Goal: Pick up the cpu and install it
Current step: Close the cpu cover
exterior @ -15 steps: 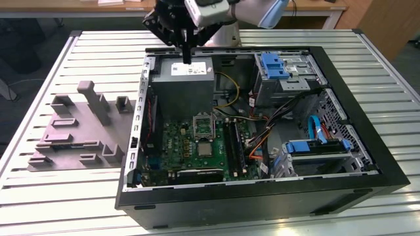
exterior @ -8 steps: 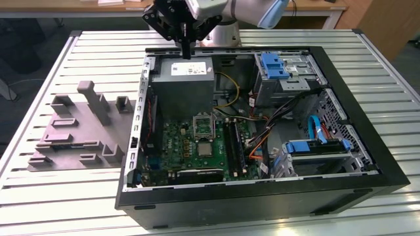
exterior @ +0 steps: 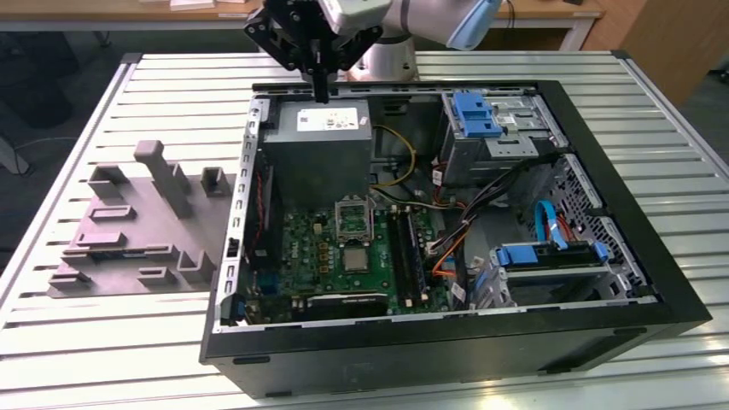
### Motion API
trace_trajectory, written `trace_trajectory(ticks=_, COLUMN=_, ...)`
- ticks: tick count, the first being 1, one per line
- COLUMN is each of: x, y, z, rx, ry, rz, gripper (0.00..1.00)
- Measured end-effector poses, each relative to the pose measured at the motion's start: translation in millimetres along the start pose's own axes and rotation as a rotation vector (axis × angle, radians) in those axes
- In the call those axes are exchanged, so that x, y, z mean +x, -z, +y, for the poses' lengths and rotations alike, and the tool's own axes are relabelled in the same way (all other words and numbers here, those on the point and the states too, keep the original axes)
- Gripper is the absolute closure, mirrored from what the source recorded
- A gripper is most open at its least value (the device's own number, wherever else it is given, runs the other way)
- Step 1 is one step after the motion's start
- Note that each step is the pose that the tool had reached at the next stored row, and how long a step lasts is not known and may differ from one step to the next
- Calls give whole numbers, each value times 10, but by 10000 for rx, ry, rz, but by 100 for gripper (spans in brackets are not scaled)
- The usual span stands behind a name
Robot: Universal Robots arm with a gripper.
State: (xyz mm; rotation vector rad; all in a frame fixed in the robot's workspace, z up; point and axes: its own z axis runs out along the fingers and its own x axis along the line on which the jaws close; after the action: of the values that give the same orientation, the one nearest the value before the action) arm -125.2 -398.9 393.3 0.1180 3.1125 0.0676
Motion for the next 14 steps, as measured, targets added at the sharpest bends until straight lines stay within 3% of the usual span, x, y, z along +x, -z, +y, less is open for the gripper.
trace_trajectory(ticks=5, x=3, y=19, z=0, rx=4, ry=0, rz=2, gripper=89)
trace_trajectory(ticks=9, x=-1, y=193, z=8, rx=1, ry=0, rz=0, gripper=89)
trace_trajectory(ticks=14, x=-2, y=193, z=9, rx=-1, ry=0, rz=-1, gripper=89)
